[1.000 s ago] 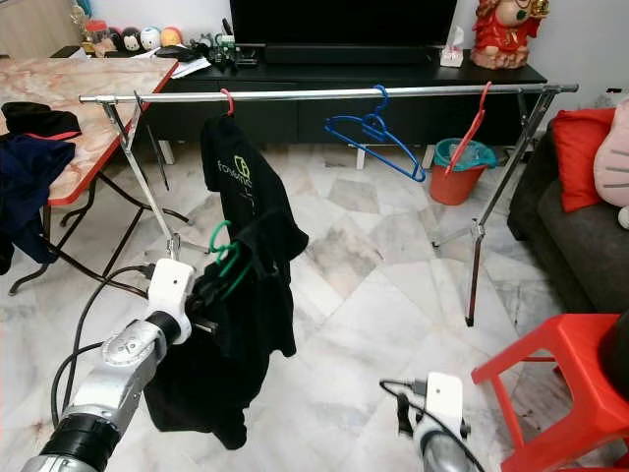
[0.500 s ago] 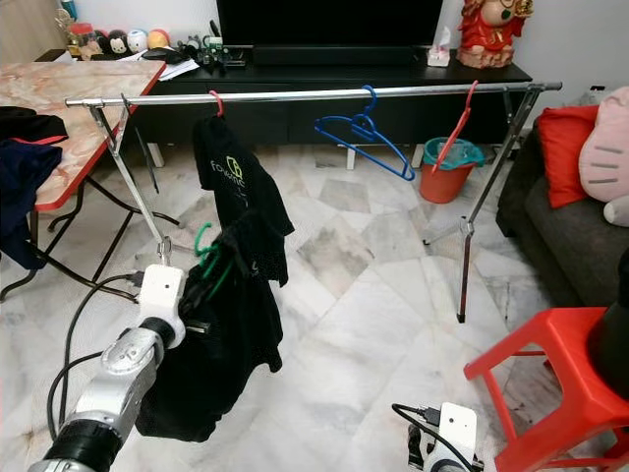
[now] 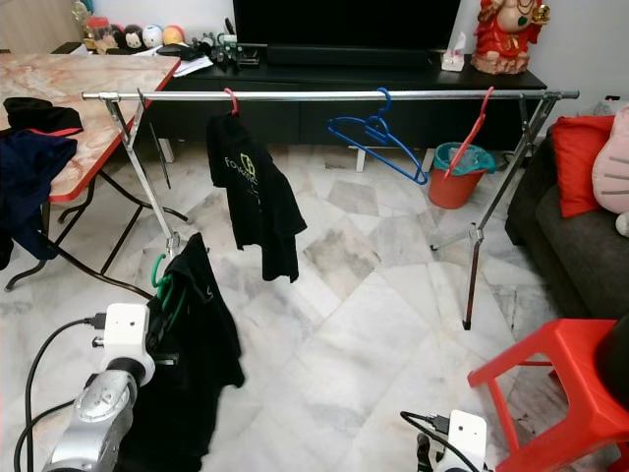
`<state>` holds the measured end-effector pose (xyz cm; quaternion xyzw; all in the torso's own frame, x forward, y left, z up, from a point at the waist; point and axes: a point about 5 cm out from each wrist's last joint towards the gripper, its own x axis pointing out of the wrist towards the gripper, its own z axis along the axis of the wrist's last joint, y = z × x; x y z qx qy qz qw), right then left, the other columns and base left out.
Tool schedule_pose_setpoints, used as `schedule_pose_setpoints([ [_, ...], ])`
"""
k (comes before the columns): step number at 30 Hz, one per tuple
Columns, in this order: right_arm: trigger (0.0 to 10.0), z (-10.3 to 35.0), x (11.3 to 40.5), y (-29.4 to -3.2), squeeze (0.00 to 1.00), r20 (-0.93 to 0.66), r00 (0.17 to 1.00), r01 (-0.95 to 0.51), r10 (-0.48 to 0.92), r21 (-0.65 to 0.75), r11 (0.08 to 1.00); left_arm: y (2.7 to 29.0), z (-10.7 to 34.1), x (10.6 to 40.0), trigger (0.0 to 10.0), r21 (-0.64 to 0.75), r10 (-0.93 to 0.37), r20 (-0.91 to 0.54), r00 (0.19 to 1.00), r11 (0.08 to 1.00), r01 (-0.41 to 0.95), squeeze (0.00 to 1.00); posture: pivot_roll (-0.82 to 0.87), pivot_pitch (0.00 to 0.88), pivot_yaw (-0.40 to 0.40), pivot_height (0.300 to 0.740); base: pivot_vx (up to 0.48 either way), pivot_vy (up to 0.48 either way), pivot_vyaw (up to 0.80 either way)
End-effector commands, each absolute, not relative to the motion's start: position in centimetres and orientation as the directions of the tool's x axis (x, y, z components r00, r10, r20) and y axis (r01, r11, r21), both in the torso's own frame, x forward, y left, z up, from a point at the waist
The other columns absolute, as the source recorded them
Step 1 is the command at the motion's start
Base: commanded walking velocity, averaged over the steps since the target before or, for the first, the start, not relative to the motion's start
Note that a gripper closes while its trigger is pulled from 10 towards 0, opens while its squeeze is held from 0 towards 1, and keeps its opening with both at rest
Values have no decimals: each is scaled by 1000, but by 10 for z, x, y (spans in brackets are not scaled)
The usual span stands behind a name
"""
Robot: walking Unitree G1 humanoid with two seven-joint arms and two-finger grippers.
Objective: Hang hanger
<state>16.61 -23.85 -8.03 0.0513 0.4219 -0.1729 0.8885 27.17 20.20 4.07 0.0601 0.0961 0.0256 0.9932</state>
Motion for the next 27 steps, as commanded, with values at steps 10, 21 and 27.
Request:
schedule_pose_setpoints([
  [10, 10000, -82, 162, -239, 0, -777, 572, 317, -262, -85, 944, 212, 52, 280, 10000, 167, 105, -118, 987, 982, -85, 0, -101, 0, -33, 740, 0, -73, 0],
  [21, 10000, -86, 157, -235, 0, -797, 547, 332, -257, -75, 940, 214, 61, 289, 10000, 180, 94, -101, 990, 981, -75, 0, -97, 0, -4, 740, 0, -247, 145],
  [27, 10000, -86, 159, -232, 0, -802, 546, 321, -243, -68, 945, 216, 59, 287, 10000, 180, 112, -107, 988, 979, -92, 0, -90, 0, -9, 740, 0, -257, 0],
])
